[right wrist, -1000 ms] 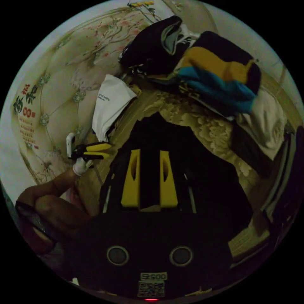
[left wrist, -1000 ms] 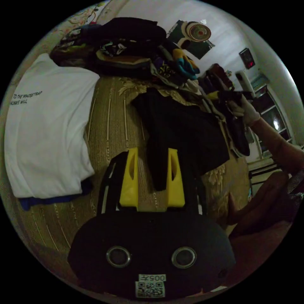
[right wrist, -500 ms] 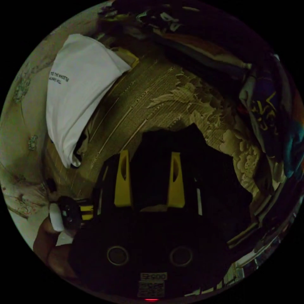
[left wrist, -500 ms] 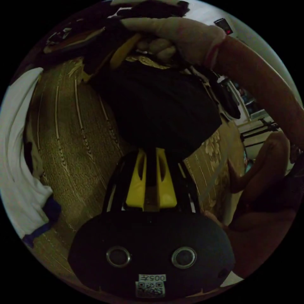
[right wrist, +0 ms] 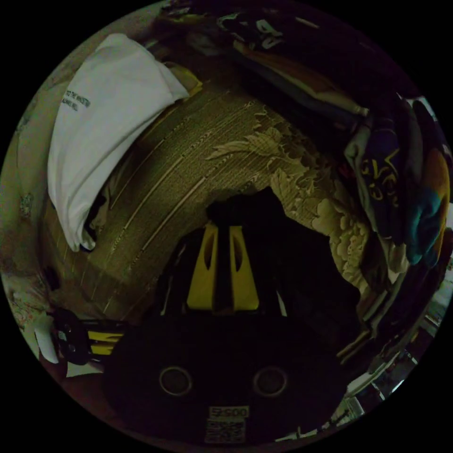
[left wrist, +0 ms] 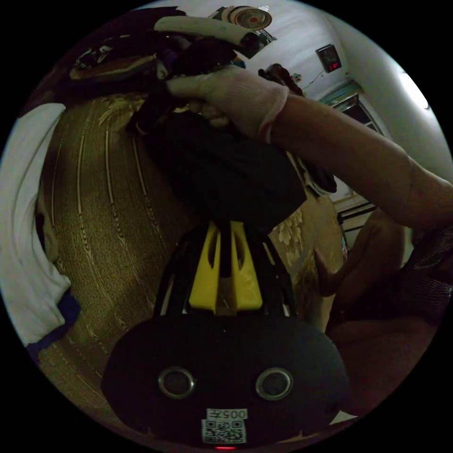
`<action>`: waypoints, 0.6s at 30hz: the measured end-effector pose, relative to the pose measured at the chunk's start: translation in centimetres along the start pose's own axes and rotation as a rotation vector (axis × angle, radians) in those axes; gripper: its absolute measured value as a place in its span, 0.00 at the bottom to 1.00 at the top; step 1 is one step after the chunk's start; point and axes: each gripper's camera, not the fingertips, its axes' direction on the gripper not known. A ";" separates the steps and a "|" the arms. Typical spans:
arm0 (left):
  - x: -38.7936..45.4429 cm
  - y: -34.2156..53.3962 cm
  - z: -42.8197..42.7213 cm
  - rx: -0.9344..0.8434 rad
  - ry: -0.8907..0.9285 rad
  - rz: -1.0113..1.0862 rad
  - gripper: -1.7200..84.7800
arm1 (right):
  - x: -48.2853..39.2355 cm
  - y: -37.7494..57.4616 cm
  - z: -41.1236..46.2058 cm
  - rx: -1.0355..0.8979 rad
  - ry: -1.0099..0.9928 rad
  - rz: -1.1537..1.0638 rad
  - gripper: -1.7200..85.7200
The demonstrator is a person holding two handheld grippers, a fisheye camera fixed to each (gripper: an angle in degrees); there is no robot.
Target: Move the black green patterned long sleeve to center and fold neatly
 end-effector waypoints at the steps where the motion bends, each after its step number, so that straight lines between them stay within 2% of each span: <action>1: 0.6 -0.3 0.1 -0.004 -0.004 0.004 0.07 | 1.2 1.0 -0.5 0.039 -0.051 0.021 0.02; 5: 6.0 -2.7 0.5 -0.040 -0.062 0.058 0.07 | 7.4 6.1 -3.1 0.238 -0.336 0.045 0.02; 8: 11.0 -5.3 1.3 -0.054 -0.031 0.129 0.07 | 13.5 11.3 -5.3 0.373 -0.531 0.002 0.02; 10: 14.6 -7.3 2.5 -0.084 -0.026 0.190 0.07 | 17.6 14.9 -6.6 0.421 -0.596 -0.010 0.02; 18: 29.2 -17.3 15.4 -0.330 0.086 0.308 0.07 | 34.6 31.9 -6.7 0.473 -0.543 0.059 0.03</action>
